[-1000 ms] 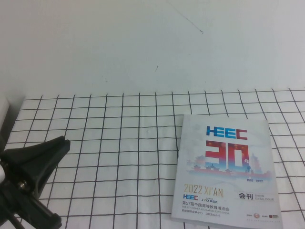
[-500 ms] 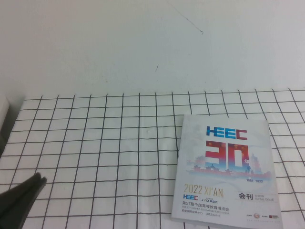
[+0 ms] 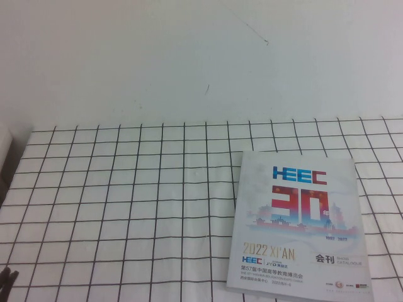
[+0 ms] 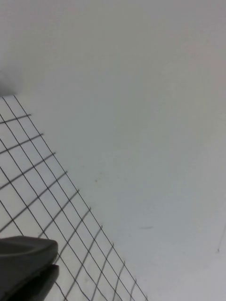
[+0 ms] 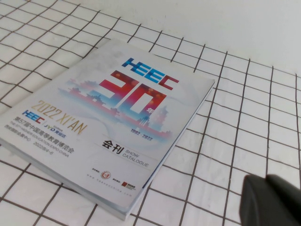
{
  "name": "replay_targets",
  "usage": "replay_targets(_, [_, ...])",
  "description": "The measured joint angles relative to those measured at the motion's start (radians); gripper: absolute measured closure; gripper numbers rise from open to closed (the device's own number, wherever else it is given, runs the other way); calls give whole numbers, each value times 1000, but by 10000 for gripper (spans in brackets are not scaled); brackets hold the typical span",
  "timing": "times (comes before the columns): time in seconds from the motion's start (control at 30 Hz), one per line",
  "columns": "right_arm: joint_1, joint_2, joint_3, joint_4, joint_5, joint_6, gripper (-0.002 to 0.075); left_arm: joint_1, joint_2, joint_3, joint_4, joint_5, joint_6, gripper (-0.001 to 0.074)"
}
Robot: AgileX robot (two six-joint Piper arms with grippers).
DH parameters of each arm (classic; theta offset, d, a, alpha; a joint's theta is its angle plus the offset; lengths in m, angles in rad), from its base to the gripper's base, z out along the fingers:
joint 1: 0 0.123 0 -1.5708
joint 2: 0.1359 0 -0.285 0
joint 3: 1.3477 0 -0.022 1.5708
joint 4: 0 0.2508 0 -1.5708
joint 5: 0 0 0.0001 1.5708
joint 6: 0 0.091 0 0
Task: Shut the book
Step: 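Close the open booklet and leave it lying on the table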
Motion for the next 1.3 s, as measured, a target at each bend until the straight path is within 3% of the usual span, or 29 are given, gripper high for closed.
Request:
replay_targets(0.4, [0, 0, 0, 0, 0, 0, 729, 0, -6, 0, 5, -139, -37, 738])
replay_targets(0.5, [0, 0, 0, 0, 0, 0, 729, 16, -6, 0, 239, -146, -280, 738])
replay_targets(0.67, [0, 0, 0, 2, 0, 2, 729, 97, -29, 0, 931, -70, -1030, 738])
replay_targets(0.77, [0, 0, 0, 2, 0, 2, 729, 163, -33, 0, 1231, 112, -1433, 738])
replay_targets(0.87, [0, 0, 0, 2, 0, 2, 729, 206, -33, 0, 1404, 306, -1717, 738])
replay_targets(1.3, [0, 0, 0, 2, 0, 2, 729, 210, -35, -6, 1522, 340, -1951, 738])
